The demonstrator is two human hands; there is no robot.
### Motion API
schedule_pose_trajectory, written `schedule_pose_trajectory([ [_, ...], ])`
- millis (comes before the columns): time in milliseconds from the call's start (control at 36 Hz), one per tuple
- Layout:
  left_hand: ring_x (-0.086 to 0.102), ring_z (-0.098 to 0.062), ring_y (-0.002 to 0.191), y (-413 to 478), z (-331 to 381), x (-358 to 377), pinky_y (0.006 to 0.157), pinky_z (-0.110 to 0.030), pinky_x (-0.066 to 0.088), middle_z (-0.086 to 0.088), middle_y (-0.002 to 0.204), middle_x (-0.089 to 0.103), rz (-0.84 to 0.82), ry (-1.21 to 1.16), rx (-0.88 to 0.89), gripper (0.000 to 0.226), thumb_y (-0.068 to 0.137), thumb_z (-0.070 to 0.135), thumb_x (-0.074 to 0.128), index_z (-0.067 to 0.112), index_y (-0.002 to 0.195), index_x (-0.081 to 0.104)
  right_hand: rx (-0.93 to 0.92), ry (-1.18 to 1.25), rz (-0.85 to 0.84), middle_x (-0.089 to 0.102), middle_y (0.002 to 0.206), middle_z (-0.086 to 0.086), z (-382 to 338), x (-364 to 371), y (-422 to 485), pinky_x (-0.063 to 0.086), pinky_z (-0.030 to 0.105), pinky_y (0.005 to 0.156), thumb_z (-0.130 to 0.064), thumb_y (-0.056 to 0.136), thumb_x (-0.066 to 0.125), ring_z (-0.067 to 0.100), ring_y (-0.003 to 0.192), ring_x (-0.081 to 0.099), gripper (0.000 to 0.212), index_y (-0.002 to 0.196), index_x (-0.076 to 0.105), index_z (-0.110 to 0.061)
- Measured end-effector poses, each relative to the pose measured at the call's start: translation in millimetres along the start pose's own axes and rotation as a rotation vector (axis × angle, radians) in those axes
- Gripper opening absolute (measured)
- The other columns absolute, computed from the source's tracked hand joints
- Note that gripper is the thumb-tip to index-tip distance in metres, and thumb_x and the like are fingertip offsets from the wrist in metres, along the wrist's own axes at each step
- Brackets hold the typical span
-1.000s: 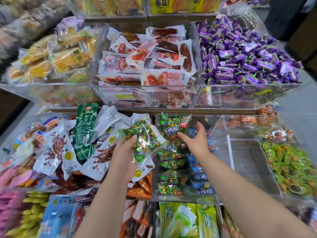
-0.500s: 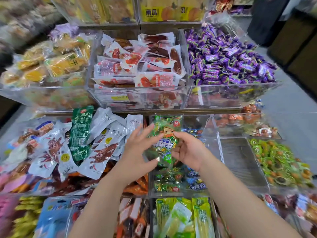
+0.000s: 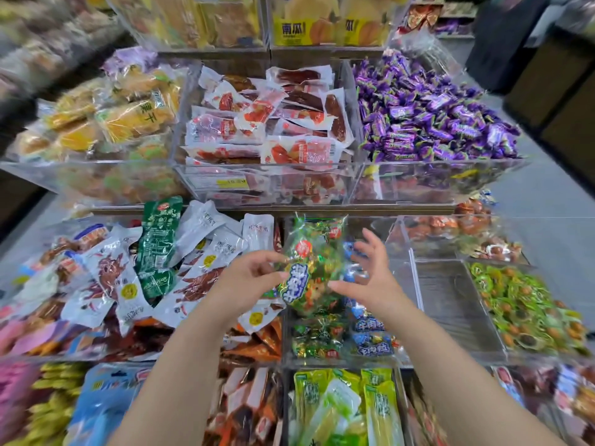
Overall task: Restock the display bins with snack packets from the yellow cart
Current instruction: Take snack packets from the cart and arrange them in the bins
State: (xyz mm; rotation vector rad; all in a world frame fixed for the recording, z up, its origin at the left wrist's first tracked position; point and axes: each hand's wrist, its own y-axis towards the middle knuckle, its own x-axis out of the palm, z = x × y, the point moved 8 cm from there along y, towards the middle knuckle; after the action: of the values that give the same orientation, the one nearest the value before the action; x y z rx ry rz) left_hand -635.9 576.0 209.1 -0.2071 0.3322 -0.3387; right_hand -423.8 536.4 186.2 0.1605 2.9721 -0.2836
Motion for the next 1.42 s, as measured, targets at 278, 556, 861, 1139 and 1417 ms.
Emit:
schedule_pose_trajectory([
  [278,0.06,0.003,0.08,28,26,8,0.073,-0.011,0.046,0.013,0.09,0.067,-0.036,0.258,0.08,0.01,0.086,0.035,0.069,0.037,0.096,0.068,0.02,-0.248,-0.169,0.064,0.098,-0.007,17,10,28,0.052,0.03,0.076,-0.05,0.048,0.082,0.014,0.09,0.063,0.057,0.091,0.046,-0.061],
  [556,-0.014,-0.033,0.147,59,-45,15,0.116,-0.048,-0.009,-0.012,0.16,-0.014,0.156,1.112,-0.026,0.106,0.08,0.078,0.039,0.015,0.153,-0.006,0.063,-0.231,0.256,0.047,0.082,-0.009,69,-13,72,0.037,0.018,0.062,-0.027,0.074,0.079,0.01,0.075,0.045,0.043,0.092,0.04,-0.022],
  [861,-0.011,-0.032,0.147,61,-56,20,0.113,-0.048,-0.017,-0.015,0.16,-0.014,0.259,1.223,0.058,0.104,0.082,0.075,0.037,0.012,0.153,-0.006,0.103,-0.363,0.28,0.034,0.132,0.003,83,8,81,0.033,0.031,0.106,-0.04,0.061,0.086,0.019,0.126,0.035,0.102,0.14,0.028,-0.014],
  [1139,-0.015,-0.03,0.147,59,-52,21,0.115,-0.047,-0.014,-0.013,0.16,-0.015,0.264,1.22,0.03,0.103,0.083,0.073,0.038,0.013,0.153,-0.008,0.068,-0.316,0.173,0.006,0.157,-0.002,78,26,90,0.014,0.039,0.115,-0.036,0.07,0.082,0.018,0.144,0.007,0.12,0.149,-0.008,-0.028],
  [1417,-0.014,-0.029,0.147,57,-51,20,0.115,-0.047,-0.014,-0.013,0.16,-0.014,0.273,1.211,0.038,0.102,0.083,0.072,0.039,0.013,0.153,-0.006,0.104,-0.302,0.076,-0.012,0.158,-0.006,78,29,83,0.01,0.039,0.116,-0.039,0.071,0.08,0.017,0.145,-0.001,0.132,0.141,-0.031,-0.031],
])
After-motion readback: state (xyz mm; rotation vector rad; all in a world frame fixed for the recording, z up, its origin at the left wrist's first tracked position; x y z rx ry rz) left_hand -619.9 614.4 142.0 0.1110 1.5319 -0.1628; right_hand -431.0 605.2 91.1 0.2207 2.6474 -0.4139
